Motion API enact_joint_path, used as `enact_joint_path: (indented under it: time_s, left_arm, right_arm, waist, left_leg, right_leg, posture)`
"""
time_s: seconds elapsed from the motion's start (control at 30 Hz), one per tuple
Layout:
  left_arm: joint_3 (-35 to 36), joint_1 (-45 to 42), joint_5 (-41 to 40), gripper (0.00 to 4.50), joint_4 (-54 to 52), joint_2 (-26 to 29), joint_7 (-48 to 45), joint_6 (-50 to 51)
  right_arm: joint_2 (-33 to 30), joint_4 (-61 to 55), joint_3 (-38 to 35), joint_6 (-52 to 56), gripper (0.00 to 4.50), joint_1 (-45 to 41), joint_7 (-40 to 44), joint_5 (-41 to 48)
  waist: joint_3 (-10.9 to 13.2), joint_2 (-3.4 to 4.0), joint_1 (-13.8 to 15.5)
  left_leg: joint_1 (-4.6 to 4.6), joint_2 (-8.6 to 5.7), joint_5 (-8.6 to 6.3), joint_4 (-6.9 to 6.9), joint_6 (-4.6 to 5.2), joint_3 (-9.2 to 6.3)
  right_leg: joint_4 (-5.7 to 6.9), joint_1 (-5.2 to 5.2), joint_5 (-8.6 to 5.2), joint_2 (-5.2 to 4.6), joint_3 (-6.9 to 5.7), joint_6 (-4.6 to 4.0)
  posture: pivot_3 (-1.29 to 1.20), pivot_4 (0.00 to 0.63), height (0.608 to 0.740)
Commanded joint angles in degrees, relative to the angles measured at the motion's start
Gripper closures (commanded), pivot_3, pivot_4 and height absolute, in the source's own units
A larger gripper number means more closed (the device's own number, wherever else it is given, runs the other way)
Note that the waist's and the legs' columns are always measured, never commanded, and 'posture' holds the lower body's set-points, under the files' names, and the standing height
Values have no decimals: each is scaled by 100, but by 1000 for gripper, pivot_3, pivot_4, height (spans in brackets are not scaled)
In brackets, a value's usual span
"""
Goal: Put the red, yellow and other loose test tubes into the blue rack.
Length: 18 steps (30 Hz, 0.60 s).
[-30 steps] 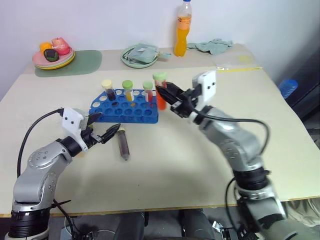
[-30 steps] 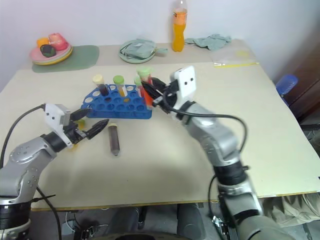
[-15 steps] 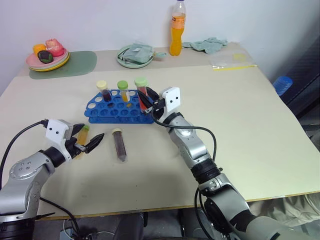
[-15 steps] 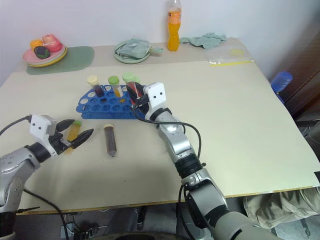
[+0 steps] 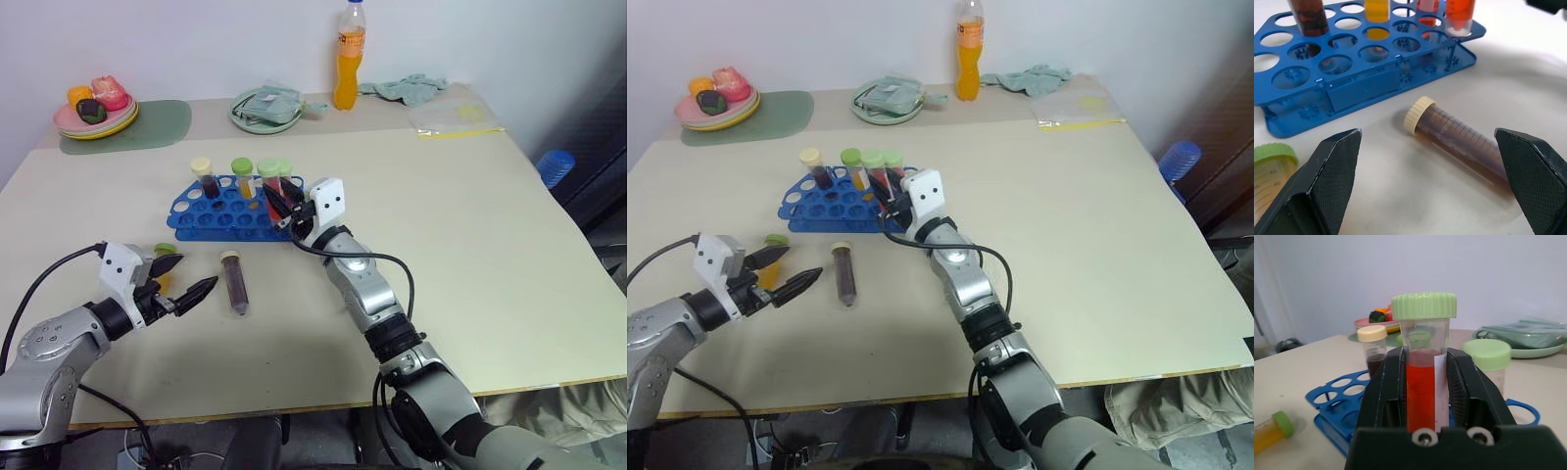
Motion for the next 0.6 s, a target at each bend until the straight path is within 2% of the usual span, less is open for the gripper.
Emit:
enact_joint_path:
  time_s: [0.03, 0.6]
  left_arm:
    - [24, -12, -49, 0, -200, 61, -14, -9]
    - [-36, -46, -24, 0, -201, 44, 8, -35]
  right_arm:
    - [71, 97, -122, -131, 3733, -134, 79, -1]
    - [86, 172, -193, -116, 3733, -92, 368, -39]
  waist:
    - [0, 0, -1]
    - [-1, 1, -2]
  left_leg:
    - [0, 0, 0, 0, 0, 0]
    - [1, 0, 0, 0, 0, 0]
  right_leg:
    - [0, 0, 0, 0, 0, 0]
    - [2, 1, 0, 0, 0, 0]
  posture:
    - [0, 150, 740]
    - [0, 150, 740]
